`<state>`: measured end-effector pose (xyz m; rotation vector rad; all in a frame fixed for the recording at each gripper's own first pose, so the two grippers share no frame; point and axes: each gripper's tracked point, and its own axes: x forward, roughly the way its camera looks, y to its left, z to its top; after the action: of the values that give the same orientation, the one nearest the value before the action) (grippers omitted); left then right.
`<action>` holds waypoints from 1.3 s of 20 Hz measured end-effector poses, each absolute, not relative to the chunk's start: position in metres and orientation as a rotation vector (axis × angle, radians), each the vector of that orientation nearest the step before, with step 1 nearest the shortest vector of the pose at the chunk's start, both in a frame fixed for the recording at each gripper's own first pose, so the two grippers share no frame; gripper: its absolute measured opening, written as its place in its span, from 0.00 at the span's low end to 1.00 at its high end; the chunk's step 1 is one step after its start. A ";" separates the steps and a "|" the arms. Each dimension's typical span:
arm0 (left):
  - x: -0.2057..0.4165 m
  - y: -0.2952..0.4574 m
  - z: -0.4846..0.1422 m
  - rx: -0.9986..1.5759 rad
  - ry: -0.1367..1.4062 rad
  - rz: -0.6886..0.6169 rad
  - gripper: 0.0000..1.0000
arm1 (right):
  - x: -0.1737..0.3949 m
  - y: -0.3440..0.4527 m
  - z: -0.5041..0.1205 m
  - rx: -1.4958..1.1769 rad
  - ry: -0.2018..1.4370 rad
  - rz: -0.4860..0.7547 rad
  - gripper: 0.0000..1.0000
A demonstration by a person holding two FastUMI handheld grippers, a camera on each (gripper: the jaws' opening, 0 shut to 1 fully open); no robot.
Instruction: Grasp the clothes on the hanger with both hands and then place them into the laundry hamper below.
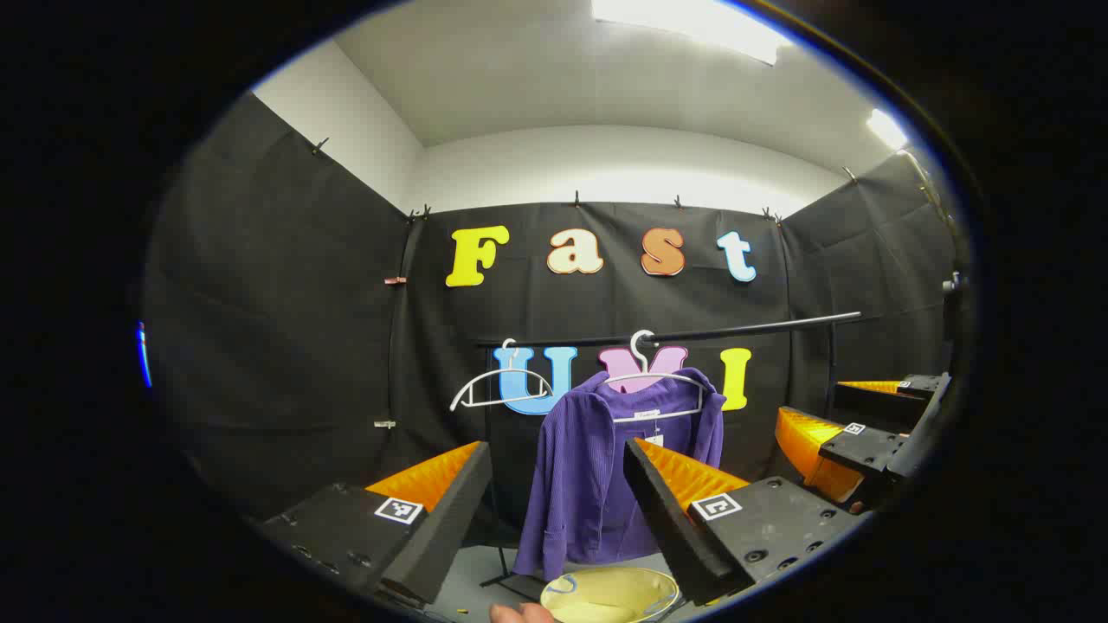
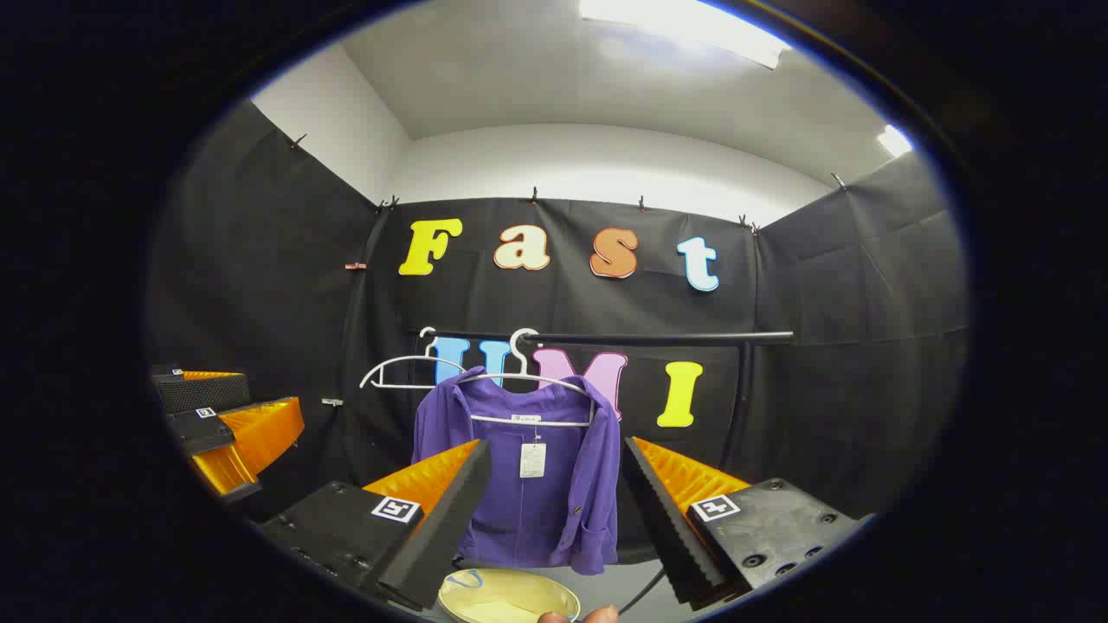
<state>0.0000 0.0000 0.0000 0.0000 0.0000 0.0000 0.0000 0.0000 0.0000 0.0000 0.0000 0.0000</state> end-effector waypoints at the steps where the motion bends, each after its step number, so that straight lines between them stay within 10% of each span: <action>1: 0.001 0.000 0.000 0.005 0.002 -0.002 0.96 | -0.001 -0.001 -0.001 0.002 0.000 -0.001 0.98; 26: 0.062 -0.017 -0.002 0.015 -0.021 -0.137 0.96 | 0.036 -0.009 -0.006 -0.018 -0.017 -0.077 0.98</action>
<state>0.0618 -0.0170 -0.0017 0.0153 -0.0211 -0.1373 0.0358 -0.0089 -0.0062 -0.0175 -0.0167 -0.0773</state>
